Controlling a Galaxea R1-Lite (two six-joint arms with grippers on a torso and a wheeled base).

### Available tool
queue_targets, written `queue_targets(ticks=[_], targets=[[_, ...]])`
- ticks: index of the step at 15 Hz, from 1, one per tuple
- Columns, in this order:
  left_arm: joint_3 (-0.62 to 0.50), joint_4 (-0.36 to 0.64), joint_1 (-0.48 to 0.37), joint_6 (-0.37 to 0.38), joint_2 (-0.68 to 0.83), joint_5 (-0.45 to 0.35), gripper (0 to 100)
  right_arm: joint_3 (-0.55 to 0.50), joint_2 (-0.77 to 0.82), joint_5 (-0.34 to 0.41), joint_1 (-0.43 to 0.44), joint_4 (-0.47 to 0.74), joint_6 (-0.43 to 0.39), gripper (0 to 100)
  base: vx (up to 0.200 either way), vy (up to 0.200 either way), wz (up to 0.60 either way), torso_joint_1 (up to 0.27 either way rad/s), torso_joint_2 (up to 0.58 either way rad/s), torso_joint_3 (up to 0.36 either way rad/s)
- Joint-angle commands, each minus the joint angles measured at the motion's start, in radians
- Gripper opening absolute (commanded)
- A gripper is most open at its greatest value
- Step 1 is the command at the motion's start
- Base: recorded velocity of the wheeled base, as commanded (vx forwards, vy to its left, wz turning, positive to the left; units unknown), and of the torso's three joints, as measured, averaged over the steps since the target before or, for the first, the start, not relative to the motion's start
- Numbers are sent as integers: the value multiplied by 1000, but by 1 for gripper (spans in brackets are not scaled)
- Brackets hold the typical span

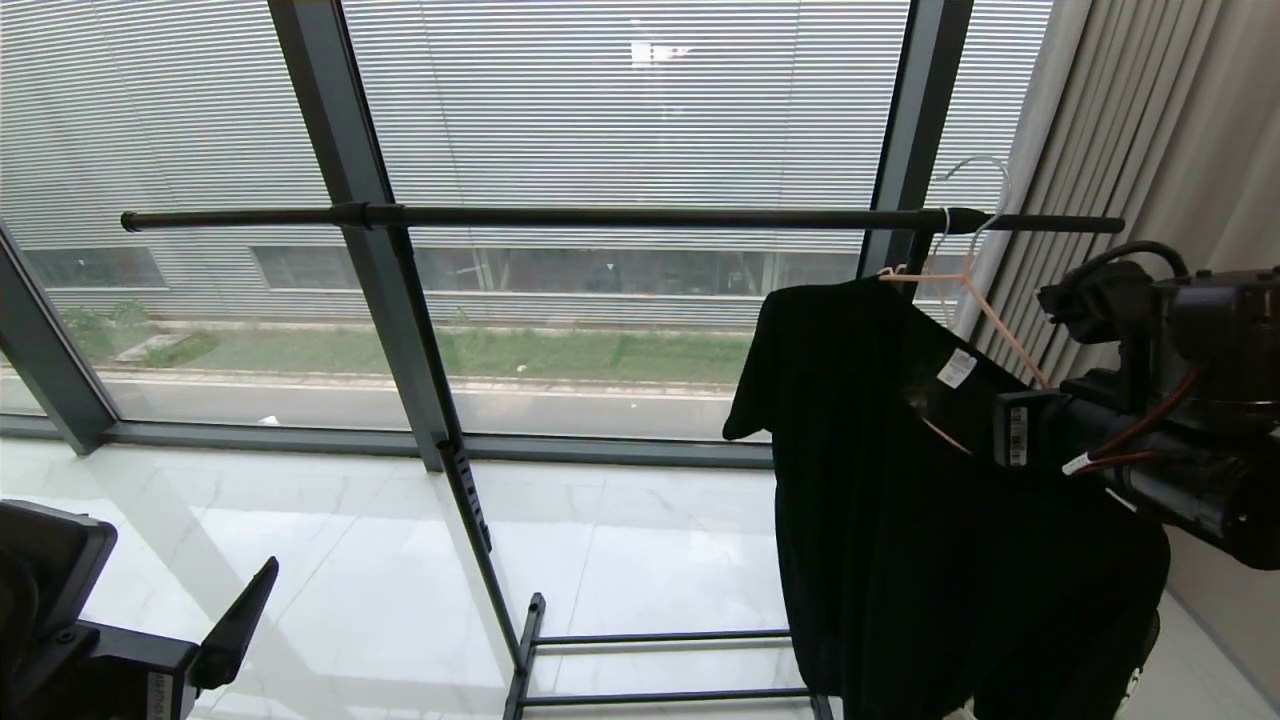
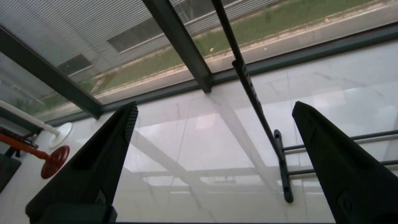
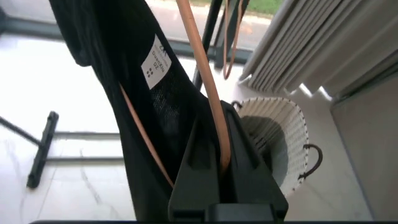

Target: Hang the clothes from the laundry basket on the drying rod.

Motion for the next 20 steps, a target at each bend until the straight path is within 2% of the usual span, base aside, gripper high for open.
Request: queue_targets(ticks=[1,5,18,20], targets=[[0,0,0,0,5,0,100,1,46,-10,1,-11,-18,0,0,0,0,0,0,0],[2,0,0,0,2,-2,100,0,49,-10,2,-48,-49,0,0,0,0,0,0,0],[17,1,-2,2,0,-3,100,18,44,-32,33,-49,-63,0,200,0,0,2,1,3],[17,1,-2,2,0,-3,100,35,41,-32,33,-49,-60,0,0,0,0,0,0,0]])
